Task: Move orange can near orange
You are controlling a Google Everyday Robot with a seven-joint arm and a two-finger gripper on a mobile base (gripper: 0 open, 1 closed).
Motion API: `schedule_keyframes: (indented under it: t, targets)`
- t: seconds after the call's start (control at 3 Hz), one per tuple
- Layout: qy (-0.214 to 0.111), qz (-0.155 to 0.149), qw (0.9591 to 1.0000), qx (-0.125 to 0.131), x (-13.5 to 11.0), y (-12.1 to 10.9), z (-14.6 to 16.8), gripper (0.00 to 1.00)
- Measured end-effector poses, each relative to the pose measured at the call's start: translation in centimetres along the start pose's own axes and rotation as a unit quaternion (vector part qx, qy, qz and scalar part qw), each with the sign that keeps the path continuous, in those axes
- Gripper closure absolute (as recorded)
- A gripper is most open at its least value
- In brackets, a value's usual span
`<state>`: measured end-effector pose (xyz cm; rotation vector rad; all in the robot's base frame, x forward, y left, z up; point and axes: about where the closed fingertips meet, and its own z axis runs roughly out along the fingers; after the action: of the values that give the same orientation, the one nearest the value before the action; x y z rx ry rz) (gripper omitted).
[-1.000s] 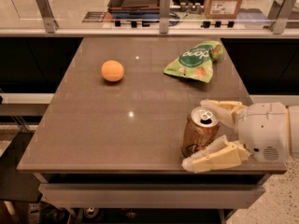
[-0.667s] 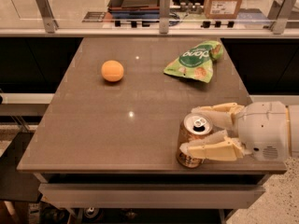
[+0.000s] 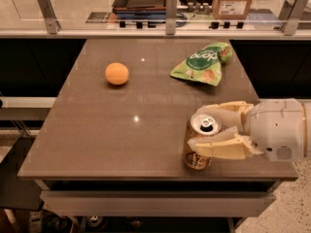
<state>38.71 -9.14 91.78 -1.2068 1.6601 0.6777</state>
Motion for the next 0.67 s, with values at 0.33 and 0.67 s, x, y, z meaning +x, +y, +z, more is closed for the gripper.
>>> schedule_keyframes:
  t: [0.33,0.67]
  targets:
    - [0.011,0.008,0.9999,-0.007,-3.47,-0.58,4.88,1.00]
    - [0.009,0.004,0.9999,-0.001,-3.90,-0.88,5.78,1.00]
